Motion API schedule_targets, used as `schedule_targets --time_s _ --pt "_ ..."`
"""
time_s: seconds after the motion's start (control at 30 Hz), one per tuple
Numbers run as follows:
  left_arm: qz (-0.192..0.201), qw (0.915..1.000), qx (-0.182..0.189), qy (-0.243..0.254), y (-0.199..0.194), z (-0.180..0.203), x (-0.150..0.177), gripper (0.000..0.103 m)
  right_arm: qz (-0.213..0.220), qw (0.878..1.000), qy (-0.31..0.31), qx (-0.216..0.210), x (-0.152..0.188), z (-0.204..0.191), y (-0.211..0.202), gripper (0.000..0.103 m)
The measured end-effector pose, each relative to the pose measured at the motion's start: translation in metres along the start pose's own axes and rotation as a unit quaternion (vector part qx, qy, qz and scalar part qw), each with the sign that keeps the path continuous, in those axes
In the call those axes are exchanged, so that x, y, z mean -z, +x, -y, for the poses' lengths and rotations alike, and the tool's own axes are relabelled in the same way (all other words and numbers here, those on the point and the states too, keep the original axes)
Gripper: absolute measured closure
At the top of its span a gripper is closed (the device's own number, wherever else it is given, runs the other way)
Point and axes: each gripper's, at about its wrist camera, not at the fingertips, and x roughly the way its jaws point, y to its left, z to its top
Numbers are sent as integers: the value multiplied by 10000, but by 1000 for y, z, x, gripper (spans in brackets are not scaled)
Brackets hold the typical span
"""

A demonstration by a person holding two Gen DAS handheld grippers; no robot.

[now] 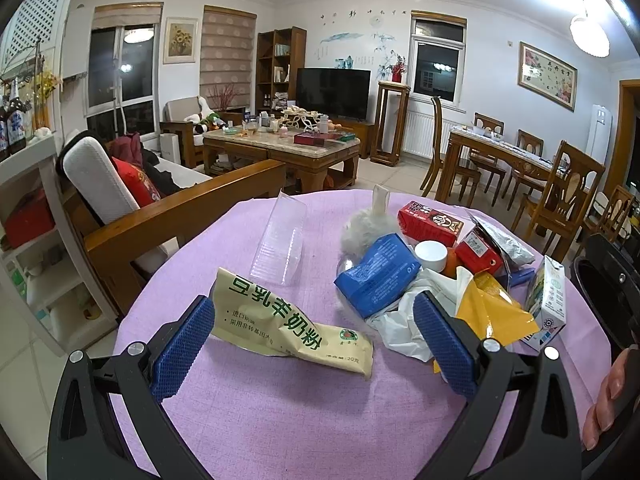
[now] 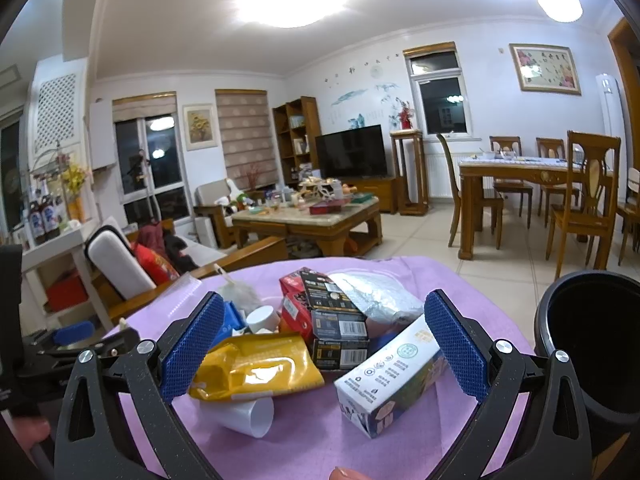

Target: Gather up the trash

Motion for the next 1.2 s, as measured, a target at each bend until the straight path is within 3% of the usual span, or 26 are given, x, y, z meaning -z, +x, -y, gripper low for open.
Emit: schedule_targets --time_s 1.2 --pt "-62 9999 35 -86 3 -2 2 5 -54 9998 167 22 3 0 2 4"
